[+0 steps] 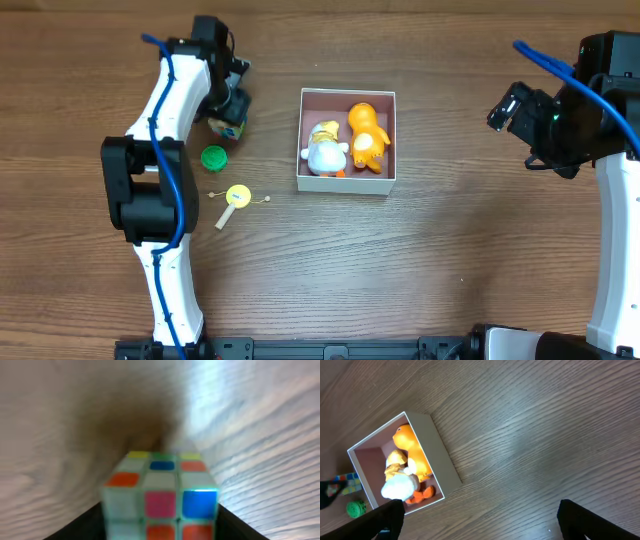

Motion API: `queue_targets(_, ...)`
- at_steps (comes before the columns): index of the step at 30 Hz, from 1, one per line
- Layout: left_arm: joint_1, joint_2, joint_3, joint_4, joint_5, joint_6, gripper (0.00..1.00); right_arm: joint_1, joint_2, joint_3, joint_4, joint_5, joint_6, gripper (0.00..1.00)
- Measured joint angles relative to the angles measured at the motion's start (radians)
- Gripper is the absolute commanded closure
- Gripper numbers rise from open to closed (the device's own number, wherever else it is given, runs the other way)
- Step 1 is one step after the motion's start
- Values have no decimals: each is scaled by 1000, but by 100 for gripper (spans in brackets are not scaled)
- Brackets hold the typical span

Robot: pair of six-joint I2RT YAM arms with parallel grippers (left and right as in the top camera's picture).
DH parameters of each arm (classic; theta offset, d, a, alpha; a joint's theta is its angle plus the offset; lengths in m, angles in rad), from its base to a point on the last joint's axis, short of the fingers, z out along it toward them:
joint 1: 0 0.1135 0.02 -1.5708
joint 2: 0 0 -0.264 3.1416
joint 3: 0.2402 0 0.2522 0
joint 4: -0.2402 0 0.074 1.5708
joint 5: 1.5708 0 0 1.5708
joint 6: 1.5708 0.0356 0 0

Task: Pack container
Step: 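Lower the left gripper onto the Rubik's cube and grasp it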

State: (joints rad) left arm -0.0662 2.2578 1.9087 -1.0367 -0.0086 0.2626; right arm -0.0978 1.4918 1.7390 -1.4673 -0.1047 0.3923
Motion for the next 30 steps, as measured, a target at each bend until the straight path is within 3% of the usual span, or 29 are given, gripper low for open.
queue_targets(9,0,0,36,-24,0,0,30,0,0,0,0,0,0,0)
queue_targets(16,0,0,36,-39,0,-1,27,0,0,0,0,0,0,0)
queue_targets(22,0,0,29,-33,0,-1,33,0,0,0,0,0,0,0)
queue_targets(24,0,0,27,-24,1,0,28,0,0,0,0,0,0,0)
queue_targets(30,0,0,27,-6,5,0,28,0,0,0,0,0,0,0)
